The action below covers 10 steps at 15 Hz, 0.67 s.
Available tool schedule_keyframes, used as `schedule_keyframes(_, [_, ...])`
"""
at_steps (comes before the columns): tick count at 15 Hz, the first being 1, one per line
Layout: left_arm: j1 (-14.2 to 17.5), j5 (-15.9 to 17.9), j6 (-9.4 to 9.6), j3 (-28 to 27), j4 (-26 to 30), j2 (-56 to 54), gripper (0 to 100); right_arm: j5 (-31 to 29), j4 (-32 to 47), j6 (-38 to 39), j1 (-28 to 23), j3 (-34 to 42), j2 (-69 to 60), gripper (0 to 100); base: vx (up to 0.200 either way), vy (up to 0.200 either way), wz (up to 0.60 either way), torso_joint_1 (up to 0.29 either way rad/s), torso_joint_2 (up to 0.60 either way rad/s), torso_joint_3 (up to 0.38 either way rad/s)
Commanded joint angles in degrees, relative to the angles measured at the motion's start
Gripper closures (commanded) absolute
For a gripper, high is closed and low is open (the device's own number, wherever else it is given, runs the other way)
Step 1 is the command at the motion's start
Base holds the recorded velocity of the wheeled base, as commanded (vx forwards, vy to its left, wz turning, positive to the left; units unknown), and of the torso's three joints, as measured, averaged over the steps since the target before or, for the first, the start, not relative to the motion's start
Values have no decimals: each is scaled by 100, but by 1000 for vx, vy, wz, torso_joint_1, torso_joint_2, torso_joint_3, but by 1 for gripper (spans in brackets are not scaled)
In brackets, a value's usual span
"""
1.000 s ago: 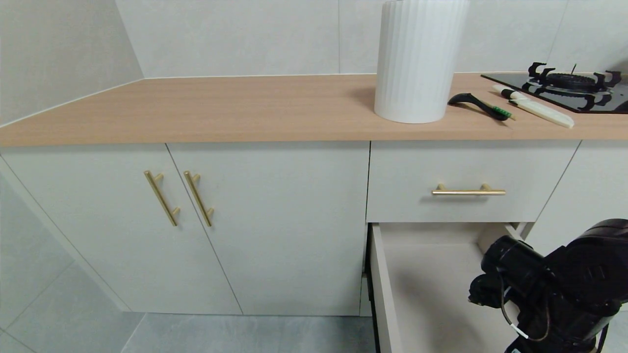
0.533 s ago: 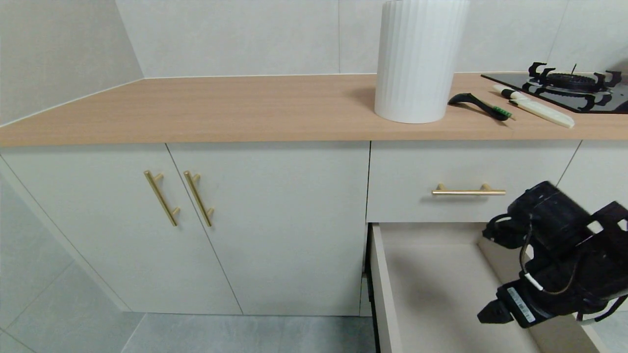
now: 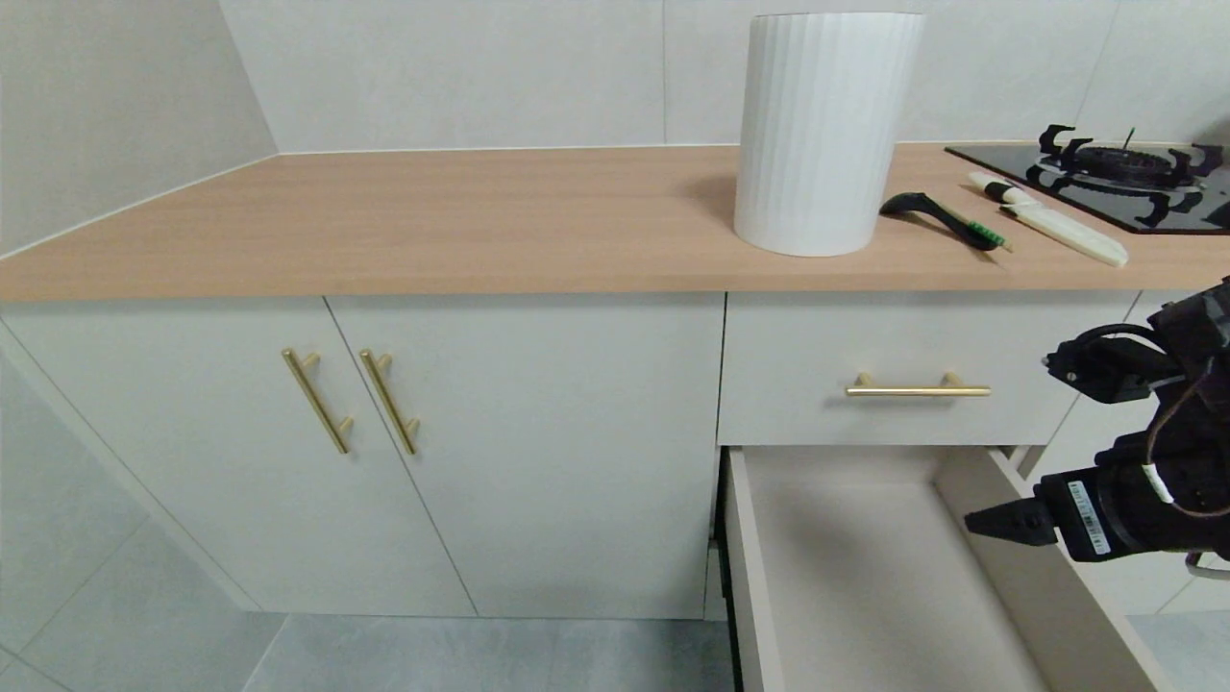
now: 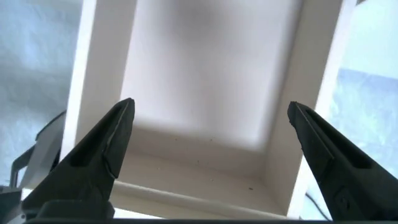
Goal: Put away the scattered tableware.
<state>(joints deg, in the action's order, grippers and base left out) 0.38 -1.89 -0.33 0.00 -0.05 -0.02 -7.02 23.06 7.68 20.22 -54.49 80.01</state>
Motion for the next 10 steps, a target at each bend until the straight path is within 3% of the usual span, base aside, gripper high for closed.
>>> schedule_keyframes(1, [-3,-4,-2,0,-4,2,0,-1,-4,-3,-1,0,-117,0,0,0,0,115,-466,-325])
schedule_keyframes(10, [6,4,-2,0,-4,2,0,-10,-127,-3,-1,0,-108,0,0,0,0,163,-489,-297])
